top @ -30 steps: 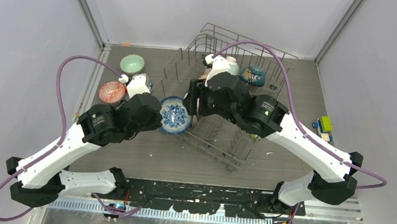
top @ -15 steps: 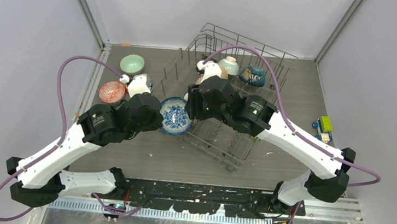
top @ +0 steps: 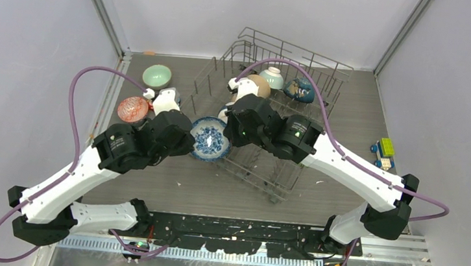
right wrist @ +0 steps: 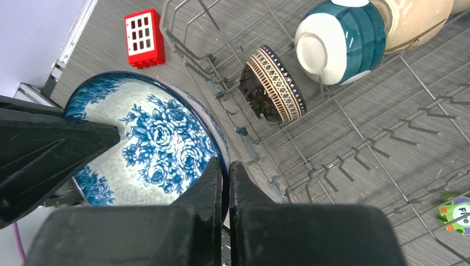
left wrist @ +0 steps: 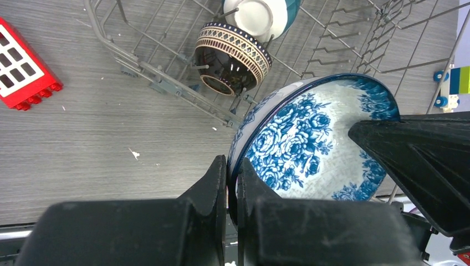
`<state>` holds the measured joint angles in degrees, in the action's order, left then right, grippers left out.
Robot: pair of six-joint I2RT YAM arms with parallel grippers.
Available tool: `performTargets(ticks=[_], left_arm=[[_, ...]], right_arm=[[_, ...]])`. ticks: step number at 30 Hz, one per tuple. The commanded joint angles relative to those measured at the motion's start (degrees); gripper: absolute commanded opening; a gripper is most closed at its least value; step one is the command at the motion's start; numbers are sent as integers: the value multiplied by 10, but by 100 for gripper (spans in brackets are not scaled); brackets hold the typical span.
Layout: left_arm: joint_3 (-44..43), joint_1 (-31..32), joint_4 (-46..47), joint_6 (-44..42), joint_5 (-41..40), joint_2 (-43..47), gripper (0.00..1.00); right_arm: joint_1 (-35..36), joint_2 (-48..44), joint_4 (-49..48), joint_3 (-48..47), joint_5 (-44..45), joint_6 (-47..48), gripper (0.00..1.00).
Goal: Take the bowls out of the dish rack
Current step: Place the bowl at the center of the board.
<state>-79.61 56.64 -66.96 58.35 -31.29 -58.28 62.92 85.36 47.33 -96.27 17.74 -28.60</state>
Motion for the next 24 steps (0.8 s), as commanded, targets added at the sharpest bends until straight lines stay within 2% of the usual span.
performTargets(ticks=[1,3,5,9,13,16,18,20,24], left_arm=[[-10,-1,50,12,-7,8,1],[-6,-2,60,6,-1,10,17],[0,-2,74,-8,9,16,39],[12,-1,114,-42,36,32,98],[19,-1,144,-72,49,52,100],[37,-1,170,-99,42,76,100],[61,-1,190,-105,21,103,100],[110,-2,221,-113,2,137,100],[174,-1,251,-130,-34,191,100]], right_arm=[[-3,-5,-12,0,10,-3,1],[-2,-8,-10,-1,17,-1,1],[-3,-15,-5,-6,29,5,1],[-6,-25,23,-31,67,26,1],[-36,-43,64,-80,114,48,1],[-92,-62,96,-123,159,71,1],[-163,-79,109,-137,166,81,1],[-266,-101,106,-125,154,78,1],[-440,-170,38,-21,155,26,1]])
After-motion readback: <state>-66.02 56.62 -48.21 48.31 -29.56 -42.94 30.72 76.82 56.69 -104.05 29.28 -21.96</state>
